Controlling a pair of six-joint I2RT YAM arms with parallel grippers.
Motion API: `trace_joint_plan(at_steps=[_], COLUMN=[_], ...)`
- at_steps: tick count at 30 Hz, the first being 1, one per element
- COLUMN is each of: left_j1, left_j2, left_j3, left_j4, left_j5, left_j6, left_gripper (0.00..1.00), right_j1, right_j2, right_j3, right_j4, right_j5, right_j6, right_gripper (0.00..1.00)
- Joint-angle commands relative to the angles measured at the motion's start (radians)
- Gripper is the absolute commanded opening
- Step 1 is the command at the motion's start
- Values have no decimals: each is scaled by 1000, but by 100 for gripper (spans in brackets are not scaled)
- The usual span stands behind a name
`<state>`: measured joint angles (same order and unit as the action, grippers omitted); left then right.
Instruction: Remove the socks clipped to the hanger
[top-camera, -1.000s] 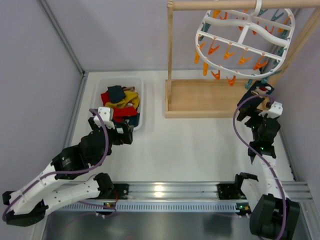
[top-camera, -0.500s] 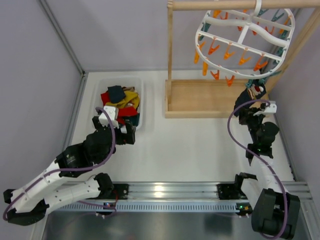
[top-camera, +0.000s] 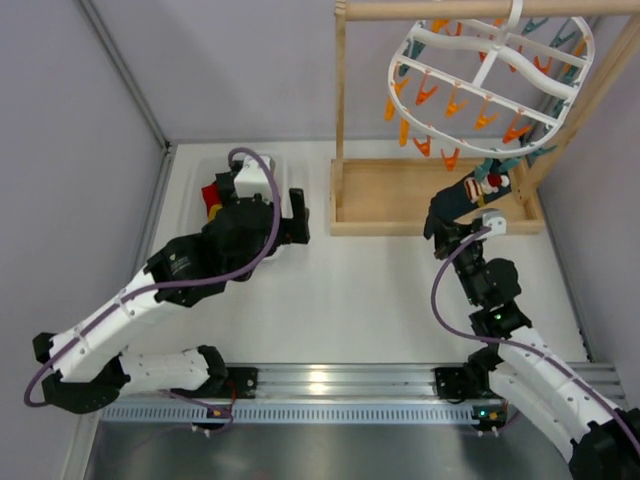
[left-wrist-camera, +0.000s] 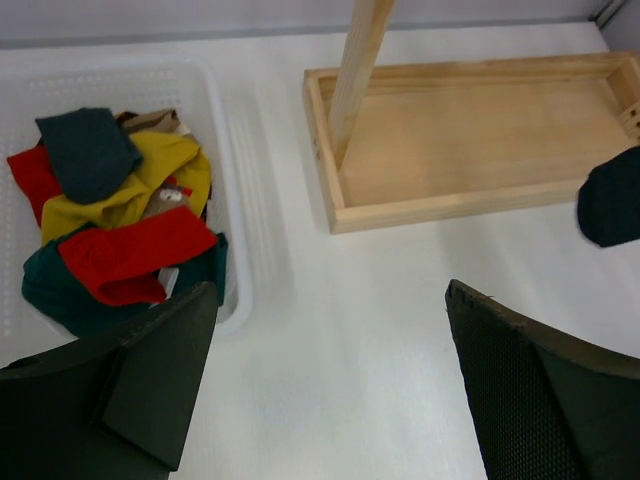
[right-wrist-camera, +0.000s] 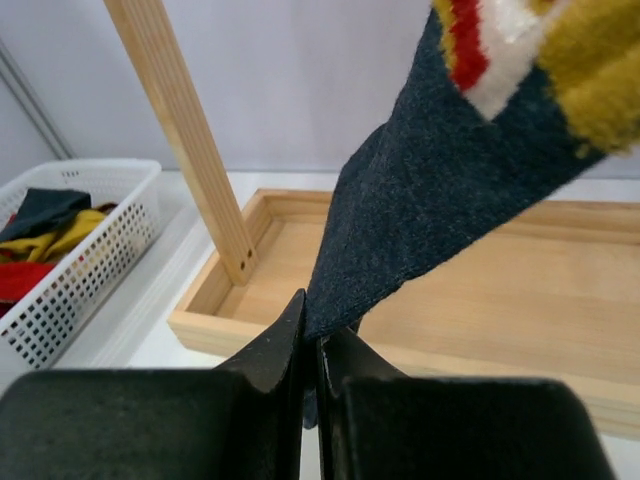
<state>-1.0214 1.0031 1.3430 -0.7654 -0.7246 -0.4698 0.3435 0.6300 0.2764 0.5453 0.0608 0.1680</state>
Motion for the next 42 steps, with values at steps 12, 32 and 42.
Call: trace_joint_plan(at_steps=[12,32,42], left_j1=[-26,-57,-66], left_j2=[515,870,928], left_j3=[735,1167,1170], left_j4=[38,44,69], left_j5=[60,137,96], left_j6=[246,461,543], left_gripper=[99,99,94], right_j1=[546,730,778], right_j2=[417,829,902], right_j3=[352,741,839], right_j4=[-2,-53,-110], right_j5=[635,774,823], right_j6=[-232,-416,-461], right_gripper=[0,0,0])
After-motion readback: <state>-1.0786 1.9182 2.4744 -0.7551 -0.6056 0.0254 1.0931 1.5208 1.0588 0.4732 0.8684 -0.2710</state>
